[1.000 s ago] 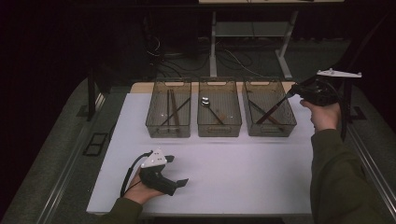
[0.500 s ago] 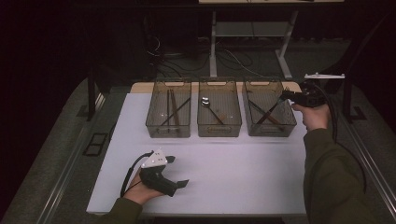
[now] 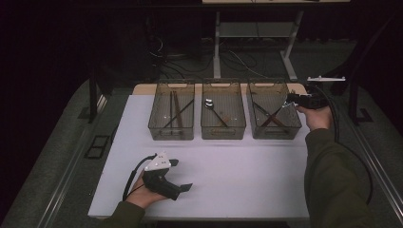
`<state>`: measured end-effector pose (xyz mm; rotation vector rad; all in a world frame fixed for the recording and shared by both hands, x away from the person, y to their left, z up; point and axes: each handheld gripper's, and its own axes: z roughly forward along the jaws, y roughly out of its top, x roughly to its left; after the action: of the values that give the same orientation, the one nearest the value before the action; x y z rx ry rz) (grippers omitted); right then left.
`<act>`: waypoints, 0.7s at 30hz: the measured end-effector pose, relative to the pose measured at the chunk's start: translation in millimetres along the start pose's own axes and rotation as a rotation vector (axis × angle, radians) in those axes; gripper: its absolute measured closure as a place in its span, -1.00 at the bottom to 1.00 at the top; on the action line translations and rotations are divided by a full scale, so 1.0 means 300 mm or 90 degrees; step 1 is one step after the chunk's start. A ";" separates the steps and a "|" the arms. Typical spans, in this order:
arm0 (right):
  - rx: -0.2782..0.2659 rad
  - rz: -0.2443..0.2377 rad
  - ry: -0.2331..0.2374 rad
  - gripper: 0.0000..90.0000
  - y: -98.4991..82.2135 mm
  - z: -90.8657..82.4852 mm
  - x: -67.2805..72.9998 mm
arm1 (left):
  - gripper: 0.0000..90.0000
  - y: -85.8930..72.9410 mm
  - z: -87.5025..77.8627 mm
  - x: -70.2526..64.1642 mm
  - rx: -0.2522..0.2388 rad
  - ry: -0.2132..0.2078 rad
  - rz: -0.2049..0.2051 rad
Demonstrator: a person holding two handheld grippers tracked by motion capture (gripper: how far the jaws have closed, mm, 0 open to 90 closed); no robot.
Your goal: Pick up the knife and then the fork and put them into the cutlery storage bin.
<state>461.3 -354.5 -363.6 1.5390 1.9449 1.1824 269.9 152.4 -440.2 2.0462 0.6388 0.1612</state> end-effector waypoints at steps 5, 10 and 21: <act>0.020 0.012 -0.016 0.77 -0.015 0.046 -0.030 | -1.00 0.001 0.006 0.000 0.006 0.000 0.003; 0.022 0.034 -0.026 0.74 -0.027 0.092 -0.047 | -1.00 0.000 0.010 0.004 0.005 -0.002 -0.003; 0.020 -0.006 -0.076 -0.05 0.028 0.112 -0.004 | -1.00 0.003 0.008 0.004 0.000 -0.005 -0.002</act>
<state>491.2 -342.8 -376.2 1.5775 1.8997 1.0361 272.0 150.8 -440.9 2.0452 0.6366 0.1510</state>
